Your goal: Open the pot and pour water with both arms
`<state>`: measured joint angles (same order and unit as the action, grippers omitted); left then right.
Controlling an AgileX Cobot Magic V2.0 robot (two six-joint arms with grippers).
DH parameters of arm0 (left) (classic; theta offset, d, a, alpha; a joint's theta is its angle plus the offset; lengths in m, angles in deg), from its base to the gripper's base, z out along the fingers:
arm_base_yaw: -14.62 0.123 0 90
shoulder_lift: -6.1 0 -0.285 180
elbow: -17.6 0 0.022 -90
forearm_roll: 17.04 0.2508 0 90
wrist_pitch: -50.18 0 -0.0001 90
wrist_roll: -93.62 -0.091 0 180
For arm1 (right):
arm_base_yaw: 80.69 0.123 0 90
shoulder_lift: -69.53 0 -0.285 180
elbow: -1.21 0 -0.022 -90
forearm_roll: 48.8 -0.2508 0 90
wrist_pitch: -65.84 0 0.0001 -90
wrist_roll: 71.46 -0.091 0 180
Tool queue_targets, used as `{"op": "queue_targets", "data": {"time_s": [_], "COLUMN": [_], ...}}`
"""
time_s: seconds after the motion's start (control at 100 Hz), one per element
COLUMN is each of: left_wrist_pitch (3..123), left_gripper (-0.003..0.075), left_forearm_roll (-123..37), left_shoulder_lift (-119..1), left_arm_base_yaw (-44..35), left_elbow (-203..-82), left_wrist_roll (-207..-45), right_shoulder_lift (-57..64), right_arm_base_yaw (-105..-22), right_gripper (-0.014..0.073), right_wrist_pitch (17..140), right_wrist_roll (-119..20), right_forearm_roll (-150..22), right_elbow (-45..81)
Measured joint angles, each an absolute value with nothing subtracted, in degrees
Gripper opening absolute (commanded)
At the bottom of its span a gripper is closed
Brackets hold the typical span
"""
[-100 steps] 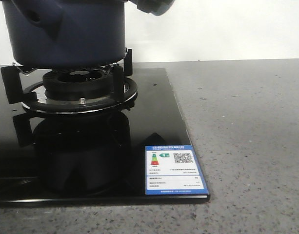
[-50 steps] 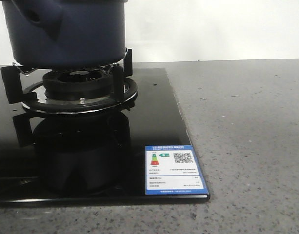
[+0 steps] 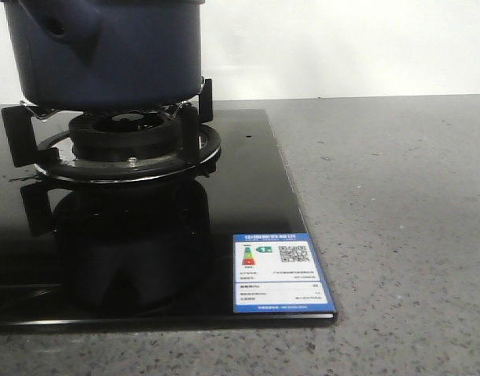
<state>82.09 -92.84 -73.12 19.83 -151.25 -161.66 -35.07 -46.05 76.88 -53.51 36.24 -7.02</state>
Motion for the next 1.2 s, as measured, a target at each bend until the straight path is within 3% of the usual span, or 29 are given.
{"op": "queue_targets", "data": {"time_s": [1.2], "left_wrist_pitch": [82.09], "left_gripper": [0.0316], "left_forearm_roll": [-92.84], "left_shoulder_lift": [-73.12], "left_arm_base_yaw": [19.83], "left_elbow": [-151.25], "left_wrist_roll": [-161.66], "right_shoulder_lift": [-35.07], "right_arm_base_yaw": [-46.05], "right_gripper": [0.0392], "right_wrist_pitch": [76.09], "right_wrist_roll": [-53.46], "right_forearm_roll": [45.17], "right_elbow": [-7.02]}}
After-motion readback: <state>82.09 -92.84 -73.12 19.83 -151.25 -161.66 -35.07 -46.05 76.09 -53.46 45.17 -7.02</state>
